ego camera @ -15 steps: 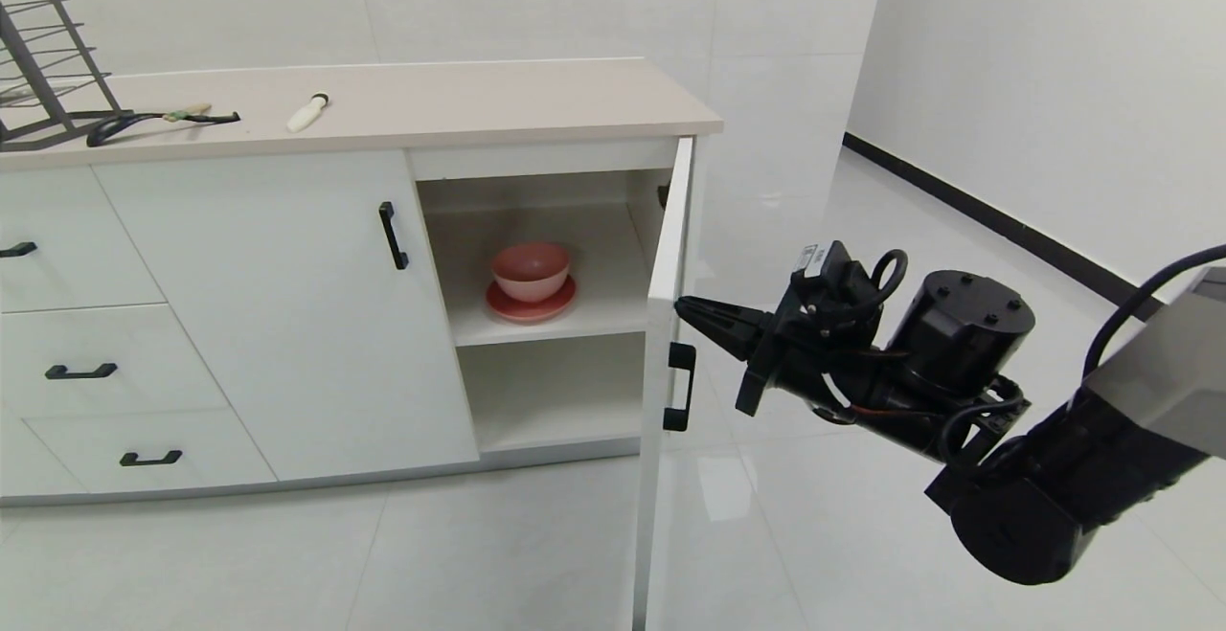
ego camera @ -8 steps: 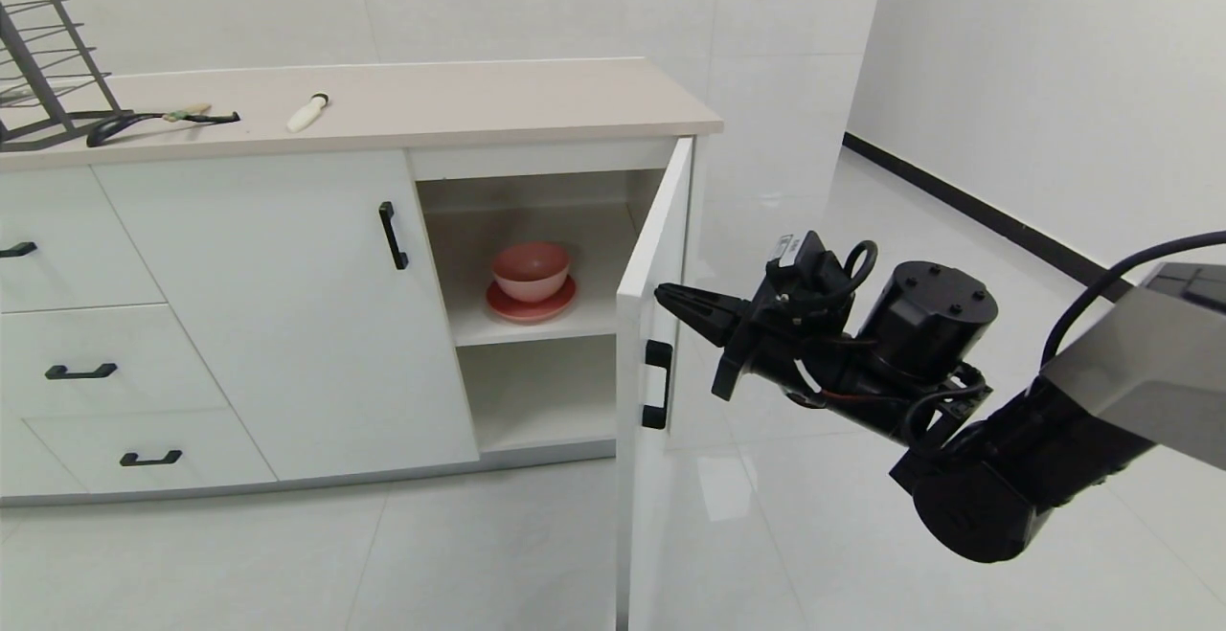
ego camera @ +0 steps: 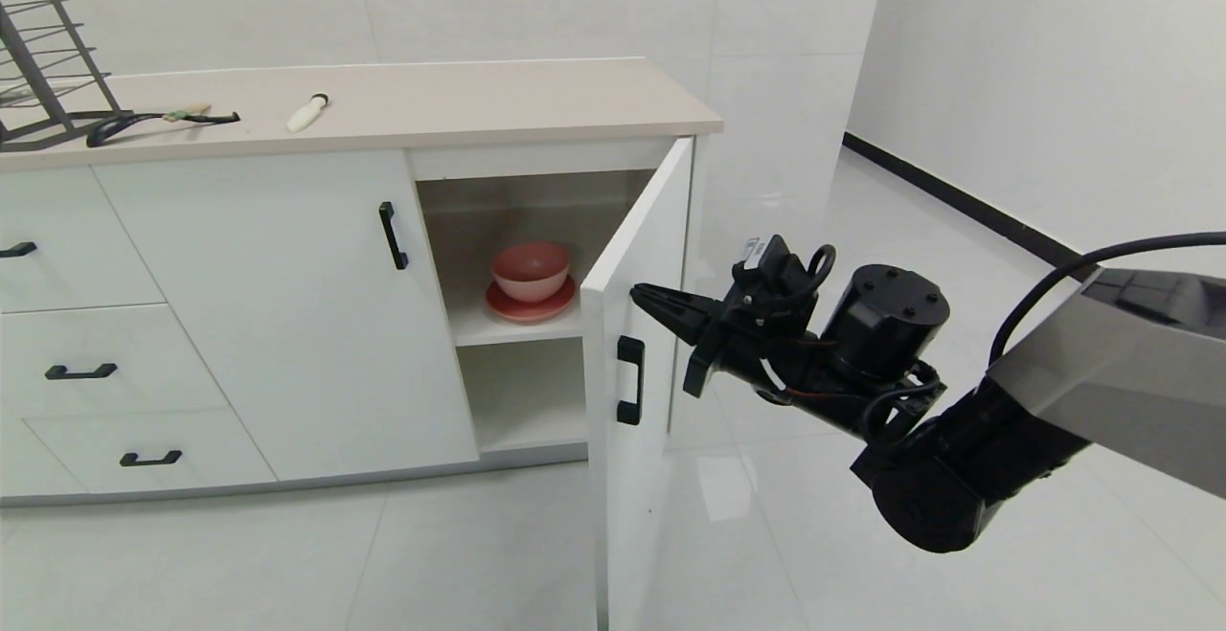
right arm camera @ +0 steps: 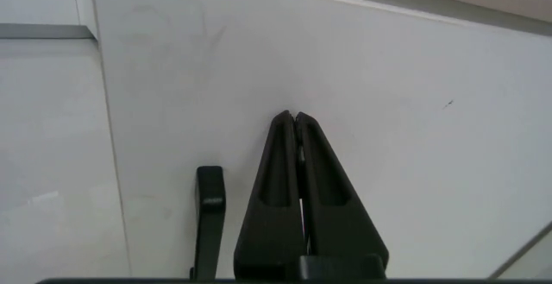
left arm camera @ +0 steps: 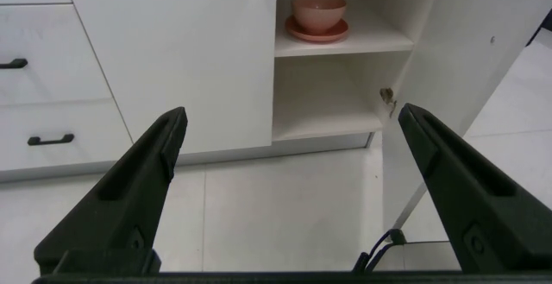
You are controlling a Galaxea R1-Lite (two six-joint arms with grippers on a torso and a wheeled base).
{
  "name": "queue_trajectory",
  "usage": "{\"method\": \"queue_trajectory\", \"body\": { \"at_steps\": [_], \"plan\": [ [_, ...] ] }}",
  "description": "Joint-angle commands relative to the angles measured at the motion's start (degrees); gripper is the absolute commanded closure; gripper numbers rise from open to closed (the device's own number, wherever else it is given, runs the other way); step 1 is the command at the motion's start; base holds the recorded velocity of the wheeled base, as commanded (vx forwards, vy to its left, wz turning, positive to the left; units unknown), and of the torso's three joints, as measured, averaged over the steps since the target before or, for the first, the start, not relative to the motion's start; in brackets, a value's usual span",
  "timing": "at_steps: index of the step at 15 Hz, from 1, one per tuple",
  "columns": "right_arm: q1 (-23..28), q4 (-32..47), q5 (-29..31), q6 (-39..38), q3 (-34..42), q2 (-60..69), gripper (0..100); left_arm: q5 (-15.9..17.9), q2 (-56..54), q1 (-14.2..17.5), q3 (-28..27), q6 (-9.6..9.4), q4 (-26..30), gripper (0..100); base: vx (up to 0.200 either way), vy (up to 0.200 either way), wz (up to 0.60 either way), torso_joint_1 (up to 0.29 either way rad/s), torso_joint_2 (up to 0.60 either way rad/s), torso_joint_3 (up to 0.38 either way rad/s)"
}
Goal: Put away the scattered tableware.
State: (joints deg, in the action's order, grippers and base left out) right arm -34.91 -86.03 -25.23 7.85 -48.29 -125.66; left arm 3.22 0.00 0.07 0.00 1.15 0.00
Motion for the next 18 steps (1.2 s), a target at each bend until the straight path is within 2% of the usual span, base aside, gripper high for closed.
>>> {"method": "queue_trajectory", "body": {
  "at_steps": [1,9,11,12,18],
  "plan": [
    [-0.9,0.0,0.2,0.0,-1.9,-2.2,100,0.0,0.0,0.0,0.0,0.0,0.0,0,0.0,0.0,0.0,0.0,0.0,0.0],
    [-3.1,0.1,2.1,0.0,-12.4,-10.9,100,0.0,0.0,0.0,0.0,0.0,0.0,0,0.0,0.0,0.0,0.0,0.0,0.0],
    [-3.1,0.1,2.6,0.0,-15.6,-13.4,100,0.0,0.0,0.0,0.0,0.0,0.0,0,0.0,0.0,0.0,0.0,0.0,0.0],
    [-2.9,0.2,2.6,0.0,-19.9,-16.1,100,0.0,0.1,0.0,0.0,0.0,0.0,0,0.0,0.0,0.0,0.0,0.0,0.0],
    [-1.4,0.2,2.6,-0.1,-28.4,-21.5,100,0.0,0.0,0.0,0.0,0.0,0.0,0,0.0,0.0,0.0,0.0,0.0,0.0]
  ]
}}
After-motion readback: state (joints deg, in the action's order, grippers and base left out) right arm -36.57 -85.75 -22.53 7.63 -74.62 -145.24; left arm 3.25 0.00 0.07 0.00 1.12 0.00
